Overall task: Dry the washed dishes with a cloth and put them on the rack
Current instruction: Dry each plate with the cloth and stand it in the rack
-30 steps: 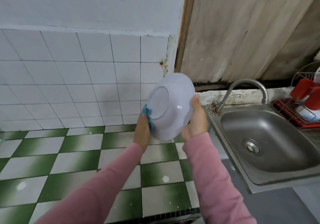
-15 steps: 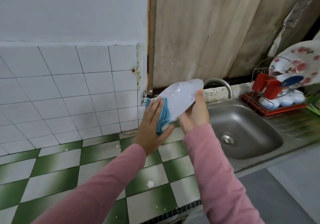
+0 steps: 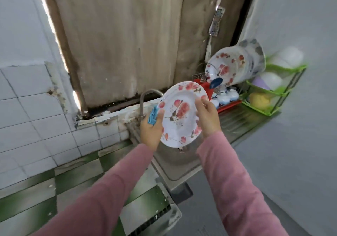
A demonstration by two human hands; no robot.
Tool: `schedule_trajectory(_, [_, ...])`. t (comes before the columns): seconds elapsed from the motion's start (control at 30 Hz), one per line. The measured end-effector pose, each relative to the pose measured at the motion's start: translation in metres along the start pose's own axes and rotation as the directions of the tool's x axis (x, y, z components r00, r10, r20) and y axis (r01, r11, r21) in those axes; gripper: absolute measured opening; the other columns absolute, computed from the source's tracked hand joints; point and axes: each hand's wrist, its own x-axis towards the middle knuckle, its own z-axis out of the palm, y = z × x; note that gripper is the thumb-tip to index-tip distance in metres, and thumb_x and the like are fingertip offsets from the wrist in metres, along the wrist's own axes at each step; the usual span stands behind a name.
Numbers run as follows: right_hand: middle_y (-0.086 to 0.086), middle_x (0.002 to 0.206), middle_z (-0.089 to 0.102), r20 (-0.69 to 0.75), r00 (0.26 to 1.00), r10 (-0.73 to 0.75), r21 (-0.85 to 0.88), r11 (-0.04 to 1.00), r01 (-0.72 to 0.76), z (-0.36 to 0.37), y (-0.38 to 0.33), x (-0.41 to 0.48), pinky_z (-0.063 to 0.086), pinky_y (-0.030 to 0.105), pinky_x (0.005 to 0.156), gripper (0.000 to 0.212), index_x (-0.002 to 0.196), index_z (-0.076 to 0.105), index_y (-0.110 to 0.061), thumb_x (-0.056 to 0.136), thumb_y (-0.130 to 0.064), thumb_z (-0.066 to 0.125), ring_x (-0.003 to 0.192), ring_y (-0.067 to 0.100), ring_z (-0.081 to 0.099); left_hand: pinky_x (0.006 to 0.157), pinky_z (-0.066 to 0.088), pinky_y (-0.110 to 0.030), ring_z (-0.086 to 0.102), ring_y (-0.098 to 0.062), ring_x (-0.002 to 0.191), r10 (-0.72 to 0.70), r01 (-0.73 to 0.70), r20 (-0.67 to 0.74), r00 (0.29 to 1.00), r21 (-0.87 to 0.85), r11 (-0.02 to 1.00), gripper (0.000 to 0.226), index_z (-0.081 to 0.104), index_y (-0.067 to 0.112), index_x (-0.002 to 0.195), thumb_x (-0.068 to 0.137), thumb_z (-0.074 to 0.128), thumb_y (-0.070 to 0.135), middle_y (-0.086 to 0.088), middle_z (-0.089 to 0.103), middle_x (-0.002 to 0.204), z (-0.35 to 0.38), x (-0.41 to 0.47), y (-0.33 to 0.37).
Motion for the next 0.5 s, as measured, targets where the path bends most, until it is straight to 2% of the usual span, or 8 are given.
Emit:
schedule_trajectory(0.03, [-0.004, 0.141, 0.048, -0.050, 0.998, -0.025, -0.054, 0.998, 0.022, -0.024, 0.005, 0.008, 0.044, 0.041, 0.104, 0.055, 0.146, 0.041, -0.023, 0.097, -0.042, 0.057, 0.127, 0.021, 0.050, 0.065, 0.055, -0.019, 0.067, 0.002, 0.071, -0.033, 0.033, 0.004, 0.999, -0.021, 0.999, 0.022, 0.069, 0.020, 0.102, 0.092, 0.066, 0.039, 0.007, 0.070, 0.081, 0.019, 0.000, -0.004])
schedule_trajectory(0.13, [0.000, 0.148, 0.043, -0.164, 0.985, -0.059, -0.173, 0.984, 0.030, -0.092, 0.023, 0.032, 0.040, 0.038, 0.108, 0.071, 0.151, 0.031, -0.016, 0.094, -0.044, 0.062, 0.129, 0.019, 0.047, 0.081, 0.059, -0.037, 0.071, -0.016, 0.089, -0.143, 0.147, 0.054, 0.988, -0.086, 0.985, 0.027, 0.069, 0.023, 0.107, 0.089, 0.068, 0.044, 0.000, 0.075, 0.096, 0.074, -0.004, -0.014])
schedule_trajectory(0.2, [0.004, 0.156, 0.036, -0.191, 0.980, -0.058, -0.214, 0.977, 0.016, -0.132, 0.031, 0.045, 0.035, 0.038, 0.113, 0.085, 0.156, 0.021, -0.013, 0.091, -0.045, 0.066, 0.139, 0.024, 0.042, 0.081, 0.058, -0.036, 0.070, -0.015, 0.090, -0.174, 0.189, 0.093, 0.980, -0.182, 0.965, 0.029, 0.066, 0.020, 0.113, 0.091, 0.067, 0.038, 0.000, 0.074, 0.101, 0.107, -0.009, -0.018])
schedule_trajectory(0.3, [0.006, 0.154, 0.039, -0.199, 0.980, -0.002, -0.172, 0.985, -0.033, -0.182, 0.039, 0.066, 0.034, 0.030, 0.106, 0.089, 0.157, 0.015, -0.009, 0.092, -0.038, 0.068, 0.137, 0.022, 0.043, 0.085, 0.058, -0.041, 0.072, -0.017, 0.091, -0.206, 0.240, 0.161, 0.965, -0.228, 0.944, 0.022, 0.066, 0.023, 0.109, 0.092, 0.066, 0.038, 0.002, 0.076, 0.097, 0.153, -0.011, -0.026])
schedule_trajectory(0.37, [0.006, 0.144, 0.051, -0.197, 0.980, 0.018, -0.138, 0.989, -0.046, -0.207, 0.042, 0.078, 0.041, 0.032, 0.101, 0.075, 0.150, 0.032, -0.012, 0.090, -0.038, 0.070, 0.123, 0.020, 0.053, 0.086, 0.058, -0.044, 0.073, -0.020, 0.092, -0.237, 0.282, 0.187, 0.953, -0.271, 0.920, 0.026, 0.065, 0.021, 0.113, 0.092, 0.066, 0.036, 0.000, 0.076, 0.099, 0.179, -0.012, -0.028])
schedule_trajectory(0.43, [0.002, 0.130, 0.062, -0.171, 0.985, 0.026, -0.066, 0.997, -0.037, -0.227, 0.044, 0.090, 0.049, 0.037, 0.096, 0.051, 0.131, 0.050, -0.021, 0.089, -0.039, 0.072, 0.110, 0.018, 0.061, 0.084, 0.059, -0.044, 0.074, -0.020, 0.091, -0.259, 0.314, 0.208, 0.943, -0.302, 0.900, 0.026, 0.064, 0.019, 0.115, 0.093, 0.065, 0.033, -0.001, 0.076, 0.098, 0.201, -0.012, -0.030])
schedule_trajectory(0.5, [0.001, 0.118, 0.069, -0.139, 0.990, 0.035, 0.060, 0.998, -0.027, -0.243, 0.045, 0.104, 0.056, 0.047, 0.091, 0.028, 0.114, 0.056, -0.029, 0.090, -0.036, 0.070, 0.101, 0.020, 0.069, 0.084, 0.059, -0.043, 0.074, -0.020, 0.090, -0.262, 0.323, 0.225, 0.939, -0.310, 0.894, 0.018, 0.065, 0.021, 0.108, 0.094, 0.065, 0.031, 0.001, 0.077, 0.096, 0.220, -0.008, -0.031])
